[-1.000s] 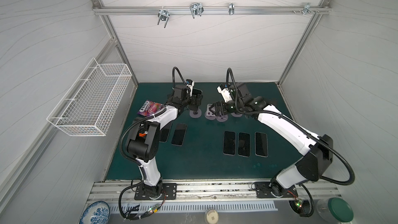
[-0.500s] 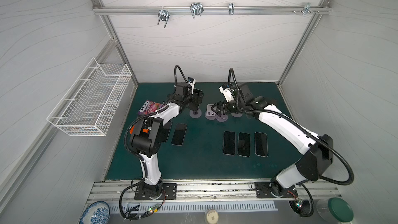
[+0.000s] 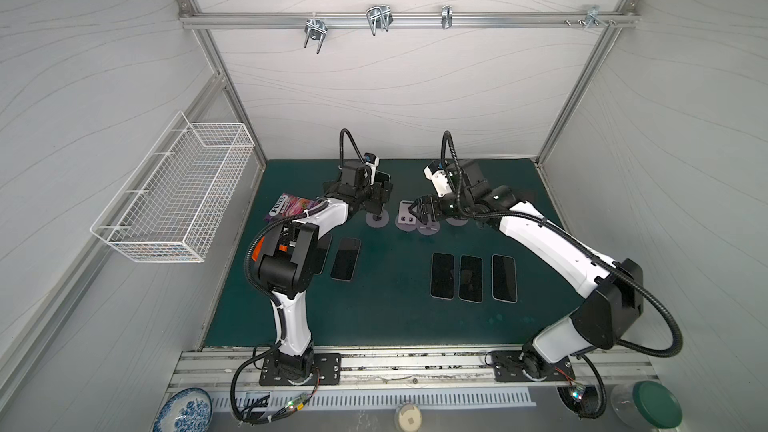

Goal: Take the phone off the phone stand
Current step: 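Lower the left gripper and close it on the phone's top edge, then lift the light-green-framed phone up off the lilac stand with the left gripper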

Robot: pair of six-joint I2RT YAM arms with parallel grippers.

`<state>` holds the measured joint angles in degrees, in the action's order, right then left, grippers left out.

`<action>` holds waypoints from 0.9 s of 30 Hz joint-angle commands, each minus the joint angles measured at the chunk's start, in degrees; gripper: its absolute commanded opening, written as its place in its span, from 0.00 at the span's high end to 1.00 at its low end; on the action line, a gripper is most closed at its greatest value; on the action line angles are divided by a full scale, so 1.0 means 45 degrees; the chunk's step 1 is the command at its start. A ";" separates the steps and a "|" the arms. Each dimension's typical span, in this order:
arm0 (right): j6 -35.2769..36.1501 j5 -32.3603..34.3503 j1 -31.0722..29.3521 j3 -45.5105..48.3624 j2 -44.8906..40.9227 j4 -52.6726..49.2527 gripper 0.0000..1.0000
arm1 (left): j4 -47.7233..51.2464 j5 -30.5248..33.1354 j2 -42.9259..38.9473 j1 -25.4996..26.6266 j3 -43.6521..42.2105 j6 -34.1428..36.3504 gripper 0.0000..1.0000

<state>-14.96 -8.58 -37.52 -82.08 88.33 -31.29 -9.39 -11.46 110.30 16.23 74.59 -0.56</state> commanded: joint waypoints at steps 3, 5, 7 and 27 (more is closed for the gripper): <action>0.0248 0.0047 0.0132 0.0167 -0.0022 0.0144 0.08 | -0.0297 -0.0241 0.0263 -0.0052 0.0456 0.0366 0.07; 0.0248 0.0031 0.0150 0.0155 -0.0037 0.0170 0.08 | -0.0281 -0.0234 0.0274 -0.0052 0.0456 0.0415 0.08; 0.0243 0.0031 0.0141 0.0174 -0.0010 0.0155 0.08 | -0.0229 -0.0210 0.0278 -0.0052 0.0456 0.0503 0.10; 0.0219 0.0066 0.0134 0.0048 -0.0138 0.0043 0.08 | 0.0173 0.0038 -0.0075 -0.0050 0.0769 0.0444 0.30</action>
<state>-14.55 -8.12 -37.08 -80.84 88.33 -31.31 -7.40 -11.00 110.43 16.23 75.11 1.50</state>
